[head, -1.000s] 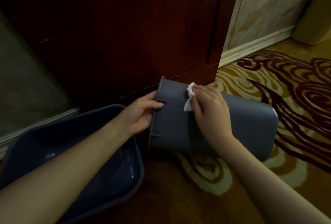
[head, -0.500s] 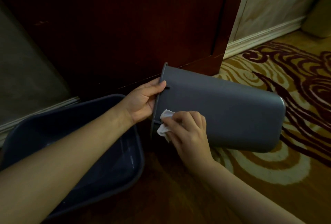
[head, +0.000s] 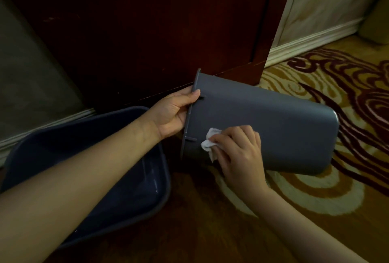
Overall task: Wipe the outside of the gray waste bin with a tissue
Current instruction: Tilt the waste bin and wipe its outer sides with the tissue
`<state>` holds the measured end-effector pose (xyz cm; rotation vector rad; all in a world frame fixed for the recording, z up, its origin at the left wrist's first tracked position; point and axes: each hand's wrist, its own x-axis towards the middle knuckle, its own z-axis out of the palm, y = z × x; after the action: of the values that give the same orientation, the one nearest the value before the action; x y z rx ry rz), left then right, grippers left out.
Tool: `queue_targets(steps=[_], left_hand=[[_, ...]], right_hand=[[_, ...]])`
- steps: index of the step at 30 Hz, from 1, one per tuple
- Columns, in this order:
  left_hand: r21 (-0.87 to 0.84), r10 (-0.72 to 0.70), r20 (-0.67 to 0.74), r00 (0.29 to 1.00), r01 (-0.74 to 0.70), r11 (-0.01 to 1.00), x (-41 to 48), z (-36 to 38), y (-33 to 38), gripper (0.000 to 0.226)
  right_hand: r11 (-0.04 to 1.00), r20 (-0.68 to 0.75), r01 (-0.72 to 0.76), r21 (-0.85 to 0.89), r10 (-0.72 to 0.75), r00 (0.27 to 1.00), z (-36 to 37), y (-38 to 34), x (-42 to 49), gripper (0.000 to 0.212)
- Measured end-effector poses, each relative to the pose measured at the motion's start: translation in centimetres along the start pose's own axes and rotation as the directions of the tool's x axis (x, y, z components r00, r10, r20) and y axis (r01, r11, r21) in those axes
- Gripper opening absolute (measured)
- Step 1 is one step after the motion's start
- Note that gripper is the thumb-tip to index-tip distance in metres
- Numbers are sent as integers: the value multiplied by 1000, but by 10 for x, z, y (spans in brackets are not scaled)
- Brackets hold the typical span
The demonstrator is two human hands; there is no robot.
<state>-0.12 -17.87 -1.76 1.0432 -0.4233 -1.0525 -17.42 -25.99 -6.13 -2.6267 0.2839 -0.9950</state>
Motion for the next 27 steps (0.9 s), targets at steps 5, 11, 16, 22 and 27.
queue_targets(steps=[5,11,16,22,27], left_hand=[[-34,-28,11,1000,29,999,-2,-3,-3,35],[-56,-42,50,998,45,997,-7,-7,-5,35],[-33,-43,32,999,44,998,-10,-2,-6,39],[-32,-42,12,999,42,999,-12,-2,-7,36],[-31,-49,34,998,50,998,-15,-4,-10,34]], right_hand=[[989,-237,-144,17,144,961,-15,12,35,10],[990,-35,-28,-141,23,999,5,-7,55,37],[916,131,68,-395,-17,991,-4,18,22,54],[886,-100,-252,-390,231,968,-35,47,28,50],[982,-231,-72,-176,30,972,-17,10,64,30]])
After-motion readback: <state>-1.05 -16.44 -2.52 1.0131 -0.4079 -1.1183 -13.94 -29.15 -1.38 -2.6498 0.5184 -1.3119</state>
